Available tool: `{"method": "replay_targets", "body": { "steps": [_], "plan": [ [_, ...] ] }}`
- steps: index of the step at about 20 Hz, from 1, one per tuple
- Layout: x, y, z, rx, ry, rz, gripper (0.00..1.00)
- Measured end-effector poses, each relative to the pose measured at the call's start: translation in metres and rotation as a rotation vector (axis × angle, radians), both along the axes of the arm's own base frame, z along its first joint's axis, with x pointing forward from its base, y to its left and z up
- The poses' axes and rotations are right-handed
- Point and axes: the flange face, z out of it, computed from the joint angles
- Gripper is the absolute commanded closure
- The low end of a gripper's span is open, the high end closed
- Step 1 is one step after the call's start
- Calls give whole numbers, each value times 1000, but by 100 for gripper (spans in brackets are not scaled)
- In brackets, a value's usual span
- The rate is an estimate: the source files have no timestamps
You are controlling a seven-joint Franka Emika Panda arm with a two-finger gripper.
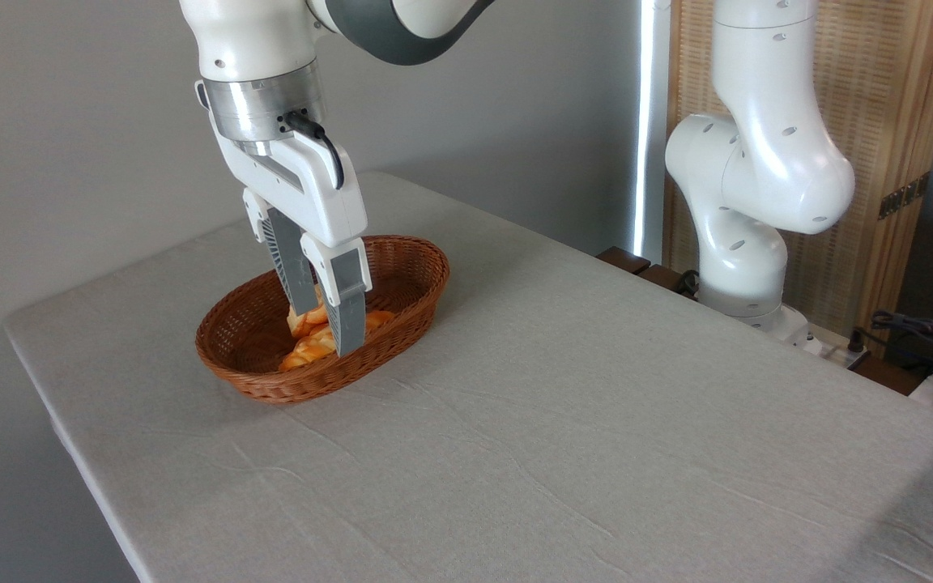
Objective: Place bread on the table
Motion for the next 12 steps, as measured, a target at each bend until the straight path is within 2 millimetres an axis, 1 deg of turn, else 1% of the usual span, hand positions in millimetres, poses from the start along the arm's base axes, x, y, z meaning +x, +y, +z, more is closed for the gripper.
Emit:
{"method": "replay_targets", "body": {
  "steps": [12],
  "plan": [
    [-6, -2, -1, 4, 38, -13, 0]
  ]
}}
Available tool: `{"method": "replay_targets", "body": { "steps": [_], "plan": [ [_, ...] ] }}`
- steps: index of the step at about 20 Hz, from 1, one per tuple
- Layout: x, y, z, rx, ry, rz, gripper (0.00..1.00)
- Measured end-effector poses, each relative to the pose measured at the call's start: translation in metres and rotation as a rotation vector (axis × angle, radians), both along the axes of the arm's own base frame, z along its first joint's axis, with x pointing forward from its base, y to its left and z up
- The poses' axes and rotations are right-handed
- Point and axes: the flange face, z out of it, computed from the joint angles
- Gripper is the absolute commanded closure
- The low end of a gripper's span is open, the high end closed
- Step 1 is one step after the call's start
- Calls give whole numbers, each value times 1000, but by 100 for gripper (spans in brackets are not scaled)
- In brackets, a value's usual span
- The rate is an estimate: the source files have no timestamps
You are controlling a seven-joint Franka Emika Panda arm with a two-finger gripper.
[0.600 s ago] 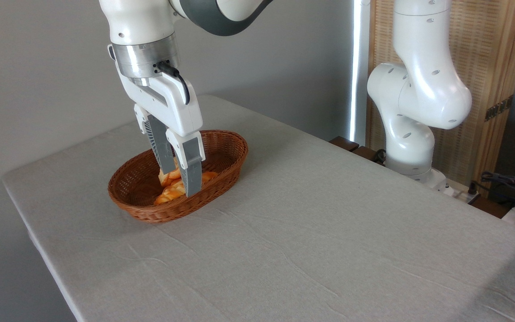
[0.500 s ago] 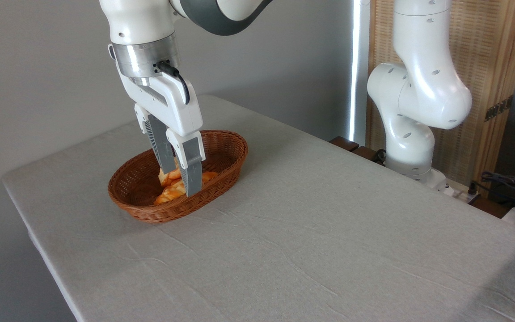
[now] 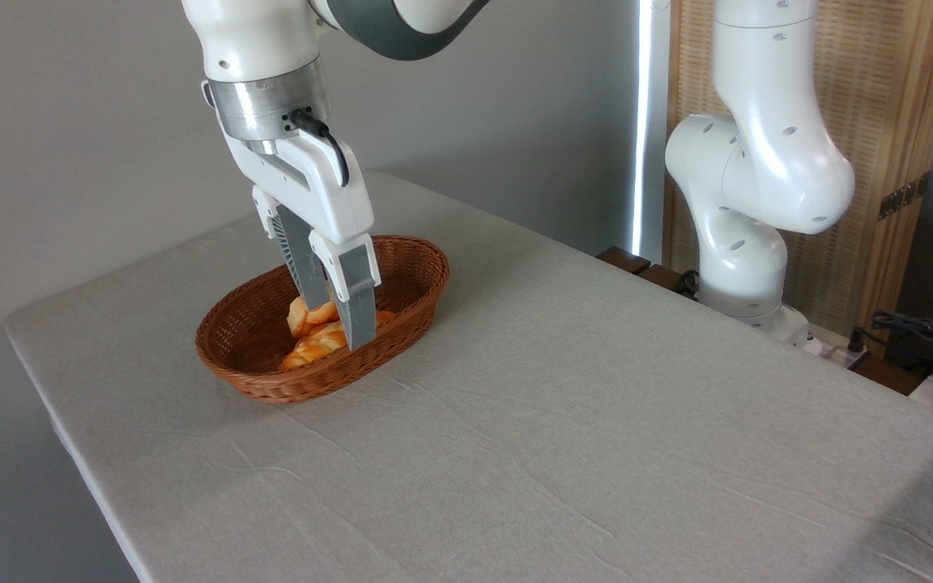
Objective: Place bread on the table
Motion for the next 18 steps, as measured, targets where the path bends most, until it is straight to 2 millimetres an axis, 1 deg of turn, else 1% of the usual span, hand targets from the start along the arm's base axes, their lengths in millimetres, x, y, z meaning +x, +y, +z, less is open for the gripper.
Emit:
{"method": "replay_targets", "body": {
  "steps": [18],
  "plan": [
    [-2, 0, -1, 2, 15, -6, 0]
  ]
}}
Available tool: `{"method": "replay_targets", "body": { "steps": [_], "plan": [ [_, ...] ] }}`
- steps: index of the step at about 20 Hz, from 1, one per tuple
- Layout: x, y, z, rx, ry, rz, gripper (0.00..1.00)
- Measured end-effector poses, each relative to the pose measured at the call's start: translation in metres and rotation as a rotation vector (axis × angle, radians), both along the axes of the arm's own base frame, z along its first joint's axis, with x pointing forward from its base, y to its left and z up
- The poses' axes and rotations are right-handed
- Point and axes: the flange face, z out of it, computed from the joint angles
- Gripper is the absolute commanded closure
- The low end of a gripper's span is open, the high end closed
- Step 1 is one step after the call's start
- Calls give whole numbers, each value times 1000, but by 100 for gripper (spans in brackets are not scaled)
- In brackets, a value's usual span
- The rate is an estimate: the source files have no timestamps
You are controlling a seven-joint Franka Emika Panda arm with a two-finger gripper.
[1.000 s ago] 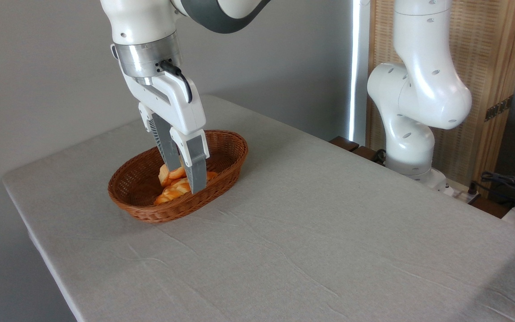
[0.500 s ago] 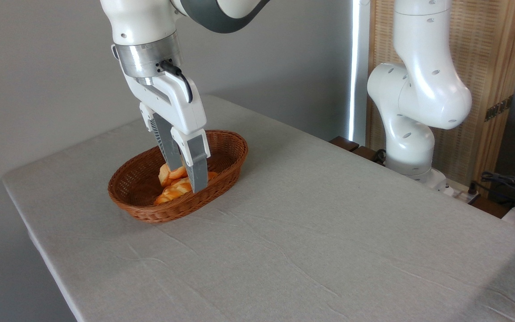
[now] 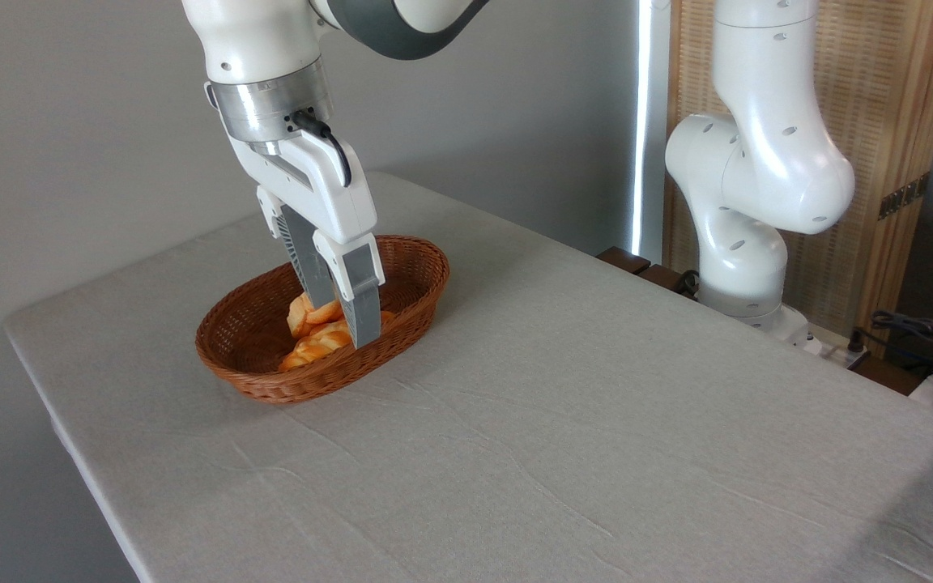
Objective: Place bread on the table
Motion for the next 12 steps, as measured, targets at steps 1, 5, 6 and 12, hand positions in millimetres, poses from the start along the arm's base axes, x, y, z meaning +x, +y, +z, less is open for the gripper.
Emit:
{"method": "replay_targets", "body": {
  "steps": [1, 5, 6, 12],
  "plan": [
    [0, 0, 0, 0, 0, -1, 0],
    [-1, -3, -4, 1, 7, -6, 0],
    [-1, -4, -4, 1, 9, -7, 0],
    [-2, -5, -9, 2, 18, -10, 0]
  ]
}}
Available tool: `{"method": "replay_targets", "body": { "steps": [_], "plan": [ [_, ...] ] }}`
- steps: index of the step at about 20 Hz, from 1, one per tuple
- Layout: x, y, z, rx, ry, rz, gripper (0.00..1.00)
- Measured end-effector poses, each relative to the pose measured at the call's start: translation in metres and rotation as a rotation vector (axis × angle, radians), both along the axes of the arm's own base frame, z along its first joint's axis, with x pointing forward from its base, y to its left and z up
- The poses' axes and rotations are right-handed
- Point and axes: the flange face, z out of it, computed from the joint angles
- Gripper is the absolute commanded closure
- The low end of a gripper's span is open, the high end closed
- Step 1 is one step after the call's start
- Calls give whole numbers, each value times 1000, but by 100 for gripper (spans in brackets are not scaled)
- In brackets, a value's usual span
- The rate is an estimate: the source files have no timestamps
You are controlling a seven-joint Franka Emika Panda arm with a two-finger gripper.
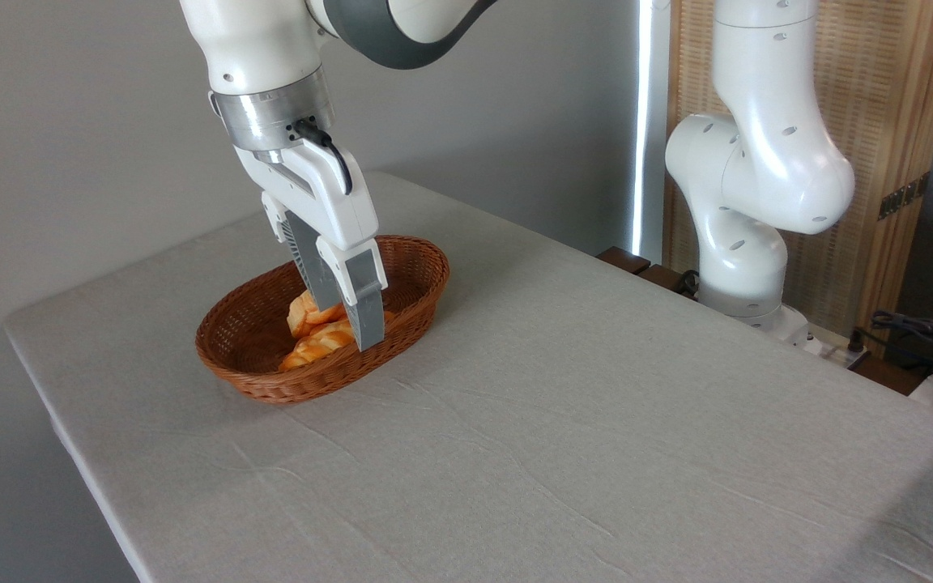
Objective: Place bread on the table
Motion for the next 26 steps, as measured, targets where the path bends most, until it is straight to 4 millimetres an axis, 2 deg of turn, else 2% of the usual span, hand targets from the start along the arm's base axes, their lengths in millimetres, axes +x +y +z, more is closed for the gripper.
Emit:
{"method": "replay_targets", "body": {
  "steps": [10, 16, 21, 26],
  "plan": [
    [-4, -16, -25, -58, 9, -2, 0],
    [-12, -66, -63, -128, -27, 86, 0],
    [-23, -99, -65, -252, -8, 137, 0],
    [-39, -139, -72, -270, 8, 138, 0]
  ]
}}
